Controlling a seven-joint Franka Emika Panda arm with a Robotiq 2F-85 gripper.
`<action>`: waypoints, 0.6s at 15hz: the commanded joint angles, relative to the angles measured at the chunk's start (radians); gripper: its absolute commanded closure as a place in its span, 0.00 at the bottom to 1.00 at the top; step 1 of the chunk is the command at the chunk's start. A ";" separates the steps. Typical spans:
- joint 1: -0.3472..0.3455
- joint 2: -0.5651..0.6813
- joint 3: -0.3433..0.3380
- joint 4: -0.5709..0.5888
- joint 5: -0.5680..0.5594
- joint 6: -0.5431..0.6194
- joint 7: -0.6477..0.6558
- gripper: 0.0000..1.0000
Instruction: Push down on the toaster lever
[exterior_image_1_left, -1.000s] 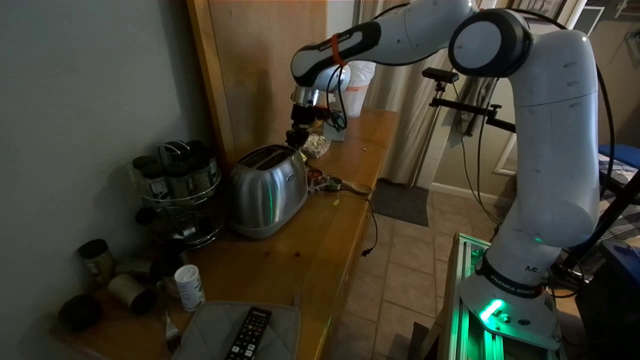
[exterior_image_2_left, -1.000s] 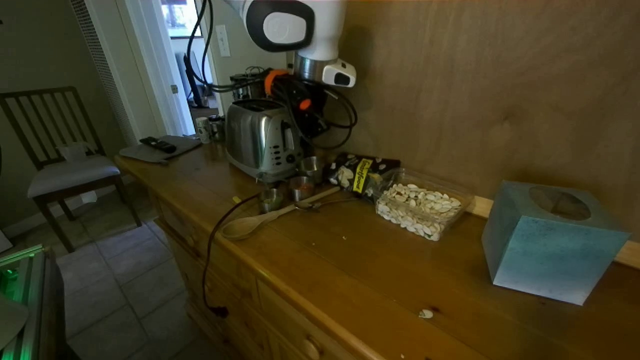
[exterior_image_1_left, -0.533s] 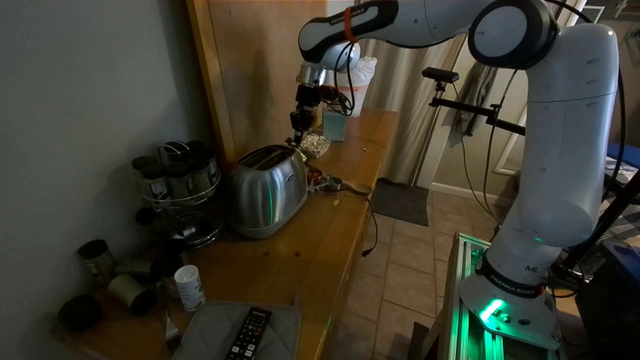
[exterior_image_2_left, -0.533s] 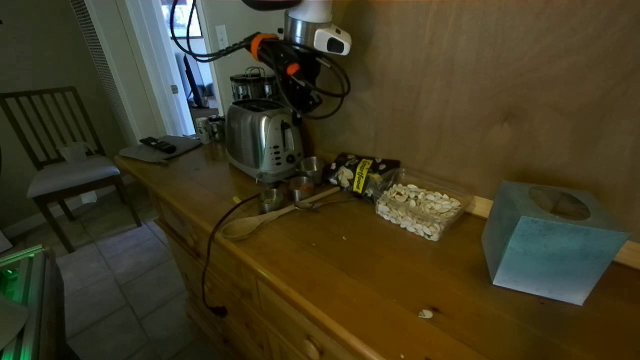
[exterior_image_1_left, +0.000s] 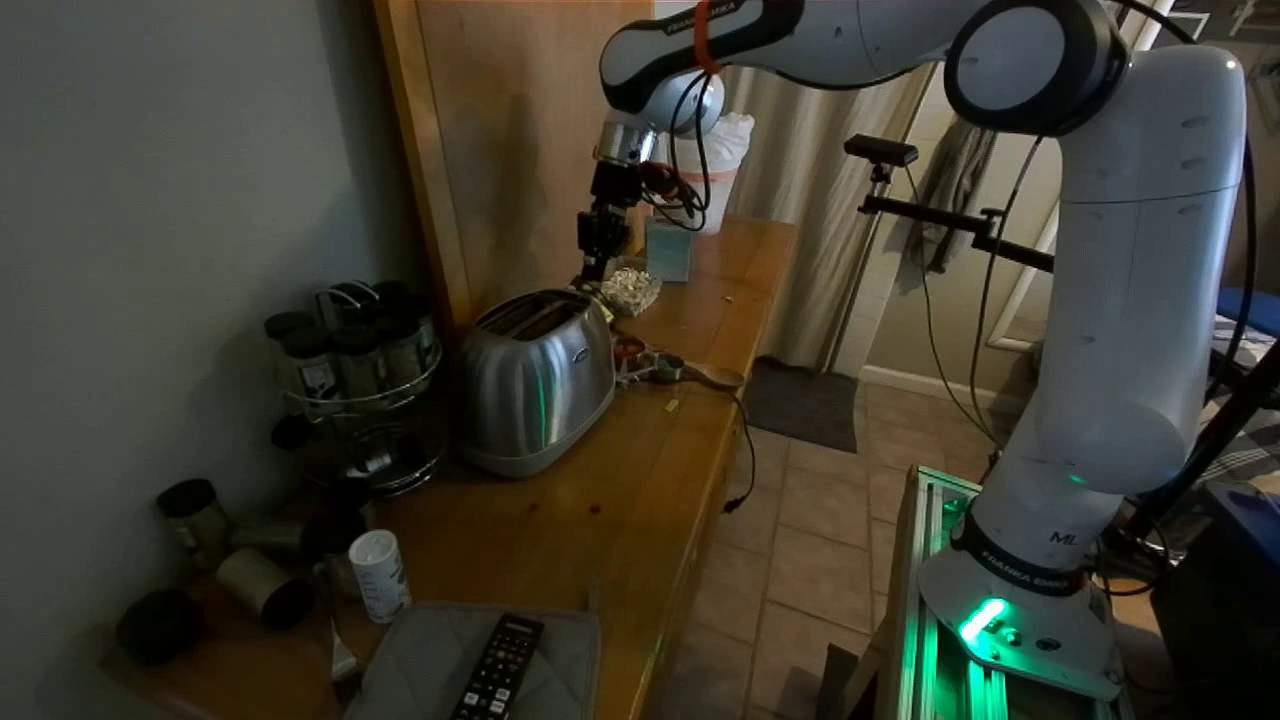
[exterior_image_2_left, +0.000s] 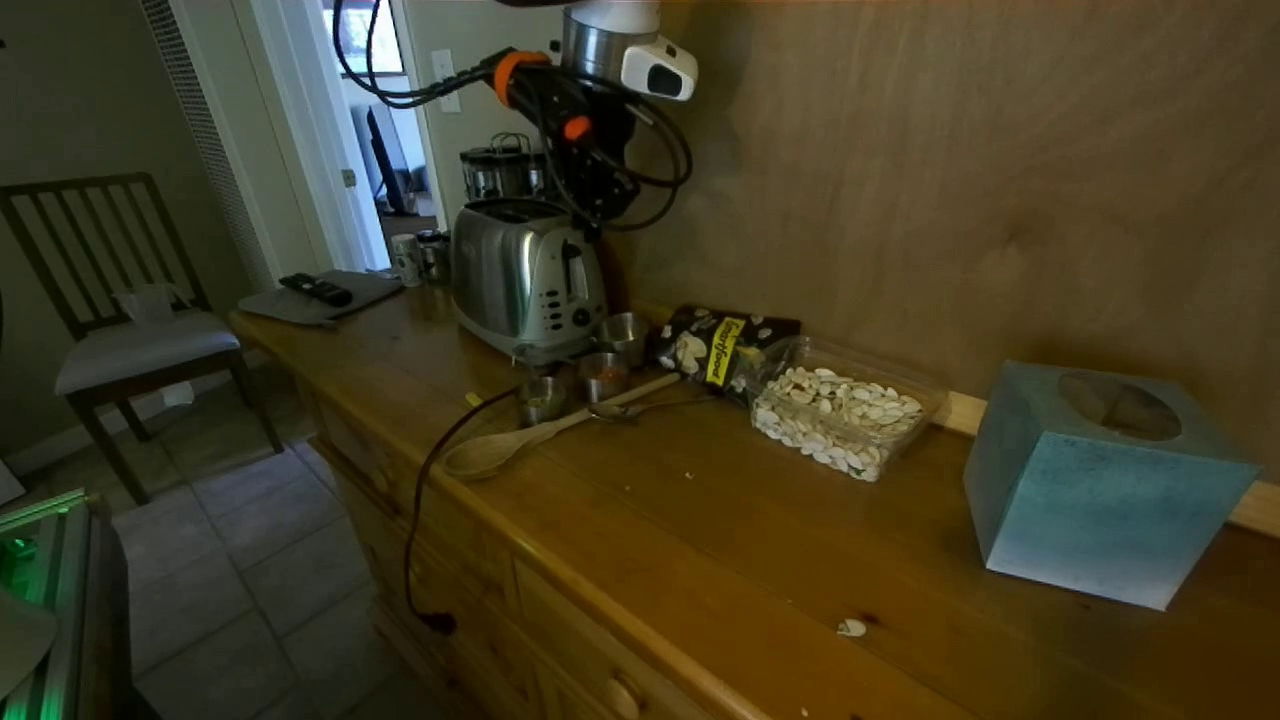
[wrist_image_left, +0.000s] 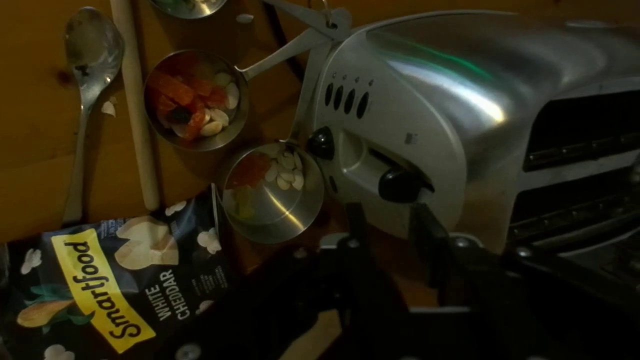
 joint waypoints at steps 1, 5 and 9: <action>0.000 -0.070 -0.006 -0.038 0.049 -0.014 0.027 0.39; 0.023 -0.139 -0.020 -0.088 0.030 0.037 0.108 0.12; 0.036 -0.206 -0.032 -0.140 0.018 0.056 0.166 0.00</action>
